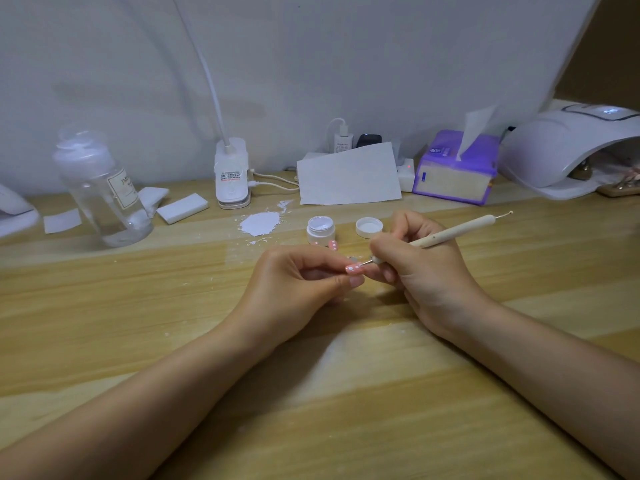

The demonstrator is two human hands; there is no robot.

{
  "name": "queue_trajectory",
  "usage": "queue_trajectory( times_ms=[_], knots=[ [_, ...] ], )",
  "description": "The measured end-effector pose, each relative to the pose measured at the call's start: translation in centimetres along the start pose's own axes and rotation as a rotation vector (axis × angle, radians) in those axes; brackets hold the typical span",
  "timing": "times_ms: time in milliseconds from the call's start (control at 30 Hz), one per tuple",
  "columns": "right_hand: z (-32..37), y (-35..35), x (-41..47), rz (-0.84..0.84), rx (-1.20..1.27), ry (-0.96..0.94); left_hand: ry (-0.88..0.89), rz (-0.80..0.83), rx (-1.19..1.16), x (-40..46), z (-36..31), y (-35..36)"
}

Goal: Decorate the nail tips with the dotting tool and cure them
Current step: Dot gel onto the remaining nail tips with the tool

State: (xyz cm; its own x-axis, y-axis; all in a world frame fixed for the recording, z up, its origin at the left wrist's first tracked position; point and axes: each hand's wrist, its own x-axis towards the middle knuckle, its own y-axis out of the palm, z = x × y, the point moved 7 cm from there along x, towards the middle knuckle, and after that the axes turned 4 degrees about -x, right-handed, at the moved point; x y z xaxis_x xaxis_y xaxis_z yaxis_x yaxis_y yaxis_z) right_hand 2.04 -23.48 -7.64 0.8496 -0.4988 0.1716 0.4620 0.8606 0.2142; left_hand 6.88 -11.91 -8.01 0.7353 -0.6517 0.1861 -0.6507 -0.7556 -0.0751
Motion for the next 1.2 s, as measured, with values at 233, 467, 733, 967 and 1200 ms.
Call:
queue_trajectory(
  times_ms=[233, 467, 733, 967, 1200],
  knots=[
    [-0.09, -0.12, 0.04, -0.008, 0.008, 0.007, -0.008, -0.005, 0.023, 0.02, 0.08, -0.1],
    [-0.04, -0.1, 0.01, -0.005, 0.014, 0.001, -0.006, -0.007, 0.023, 0.03, 0.16, -0.15],
    [0.02, -0.02, 0.05, -0.001, 0.015, -0.009, -0.009, -0.006, 0.013, 0.06, 0.15, -0.08],
    [-0.11, -0.06, 0.1, 0.006, 0.0, -0.009, -0.011, 0.005, 0.025, 0.03, 0.07, 0.06],
    [-0.16, -0.09, 0.2, 0.006, -0.005, -0.006, -0.019, -0.005, 0.033, 0.04, 0.17, -0.02]
  ],
)
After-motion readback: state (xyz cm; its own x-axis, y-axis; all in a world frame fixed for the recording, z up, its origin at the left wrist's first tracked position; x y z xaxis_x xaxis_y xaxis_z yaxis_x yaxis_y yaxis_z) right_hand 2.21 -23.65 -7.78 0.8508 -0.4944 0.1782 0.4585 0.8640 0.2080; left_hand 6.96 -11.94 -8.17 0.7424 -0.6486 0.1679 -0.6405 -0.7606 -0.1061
